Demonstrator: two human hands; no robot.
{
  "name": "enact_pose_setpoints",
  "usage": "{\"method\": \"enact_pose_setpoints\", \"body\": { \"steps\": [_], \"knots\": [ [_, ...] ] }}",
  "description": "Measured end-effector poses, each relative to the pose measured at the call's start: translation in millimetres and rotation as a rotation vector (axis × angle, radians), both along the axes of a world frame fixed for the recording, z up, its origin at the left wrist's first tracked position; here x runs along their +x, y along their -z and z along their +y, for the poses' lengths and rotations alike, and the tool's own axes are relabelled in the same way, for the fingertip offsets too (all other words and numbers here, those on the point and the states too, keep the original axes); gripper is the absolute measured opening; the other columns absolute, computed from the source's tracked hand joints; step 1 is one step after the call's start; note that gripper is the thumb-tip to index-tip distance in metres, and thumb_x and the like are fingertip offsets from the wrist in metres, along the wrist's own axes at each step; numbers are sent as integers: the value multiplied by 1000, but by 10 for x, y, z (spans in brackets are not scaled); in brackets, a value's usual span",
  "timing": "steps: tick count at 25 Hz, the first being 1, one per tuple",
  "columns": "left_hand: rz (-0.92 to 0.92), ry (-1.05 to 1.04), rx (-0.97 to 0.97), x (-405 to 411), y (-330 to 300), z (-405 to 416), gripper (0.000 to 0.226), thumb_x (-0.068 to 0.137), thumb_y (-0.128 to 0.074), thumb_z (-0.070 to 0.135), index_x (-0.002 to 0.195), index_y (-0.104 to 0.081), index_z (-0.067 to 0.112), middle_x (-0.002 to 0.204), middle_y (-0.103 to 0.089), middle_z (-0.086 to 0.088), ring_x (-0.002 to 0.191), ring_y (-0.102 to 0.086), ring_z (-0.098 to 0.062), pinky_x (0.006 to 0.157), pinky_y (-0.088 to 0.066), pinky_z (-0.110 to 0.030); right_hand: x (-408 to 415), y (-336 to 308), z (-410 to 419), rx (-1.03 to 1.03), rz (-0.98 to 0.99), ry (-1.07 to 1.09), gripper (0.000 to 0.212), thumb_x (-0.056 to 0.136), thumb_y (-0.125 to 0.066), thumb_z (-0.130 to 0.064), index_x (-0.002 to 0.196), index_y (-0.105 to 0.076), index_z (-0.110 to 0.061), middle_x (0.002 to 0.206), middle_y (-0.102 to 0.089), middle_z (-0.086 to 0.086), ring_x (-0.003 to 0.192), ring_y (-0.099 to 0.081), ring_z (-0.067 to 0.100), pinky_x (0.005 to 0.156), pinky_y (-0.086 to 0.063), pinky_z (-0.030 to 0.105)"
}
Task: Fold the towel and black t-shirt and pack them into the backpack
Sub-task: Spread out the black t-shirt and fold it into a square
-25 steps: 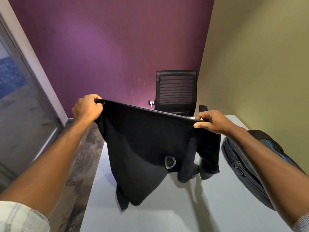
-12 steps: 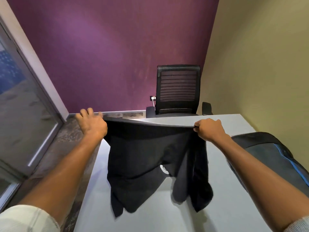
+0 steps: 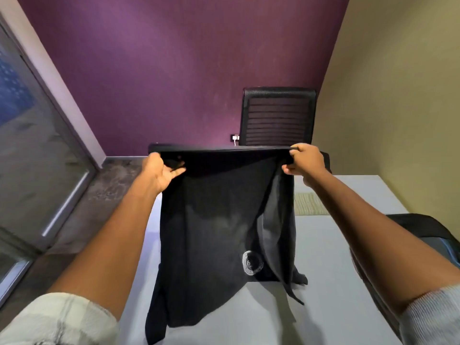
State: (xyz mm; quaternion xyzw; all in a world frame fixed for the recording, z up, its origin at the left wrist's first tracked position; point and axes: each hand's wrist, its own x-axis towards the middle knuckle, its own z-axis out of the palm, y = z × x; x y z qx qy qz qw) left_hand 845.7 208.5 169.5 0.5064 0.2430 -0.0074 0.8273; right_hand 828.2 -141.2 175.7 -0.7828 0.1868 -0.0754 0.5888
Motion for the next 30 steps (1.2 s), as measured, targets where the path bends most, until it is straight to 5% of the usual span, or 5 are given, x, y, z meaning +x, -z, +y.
{"method": "enact_pose_setpoints", "body": {
  "steps": [4, 9, 15, 24, 30],
  "knots": [
    [-279, -193, -56, 381, -660, -116, 19, 101, -54, 35, 91, -65, 24, 80, -75, 4, 81, -67, -20, 79, -51, -41, 475, -726, 0, -263, -217, 27, 24, 93, -50, -6, 91, -71, -18, 89, -68, 8, 56, -65, 17, 53, -59, 26],
    [-630, -196, -105, 503, -1588, -98, 30, 99, -57, 41, 81, -76, 25, 95, -74, -1, 81, -68, -19, 70, -49, -31, 722, -1657, -49, -348, -448, 99, 25, 82, -50, -22, 70, -67, -37, 69, -65, -6, 72, -72, 23, 73, -61, 45],
    [-920, 10, -55, 100, -2152, 123, 56, 96, -48, 36, 151, -40, 26, 130, -61, -10, 108, -58, -27, 81, -48, -36, 111, -2121, -39, -557, -751, 161, 25, 89, -47, -15, 95, -71, -18, 81, -65, -11, 77, -61, 6, 70, -44, 17],
    [-497, -32, 501, -1856, 123, 426, 33, 103, -52, 23, 131, -65, 35, 137, -63, 3, 121, -59, -15, 107, -47, -36, -1515, -73, -181, -733, -467, -41, 31, 81, -51, 3, 94, -68, -19, 88, -67, 2, 81, -59, 23, 69, -41, 30],
    [-125, 235, 831, -3030, 1755, 712, 44, 100, -47, 10, 115, -69, 45, 102, -68, 5, 93, -59, -22, 82, -44, -29, -2718, 1626, -143, -847, -139, -170, 21, 88, -61, -1, 99, -68, -18, 92, -67, 6, 88, -59, 30, 71, -51, 42]
  ]
}}
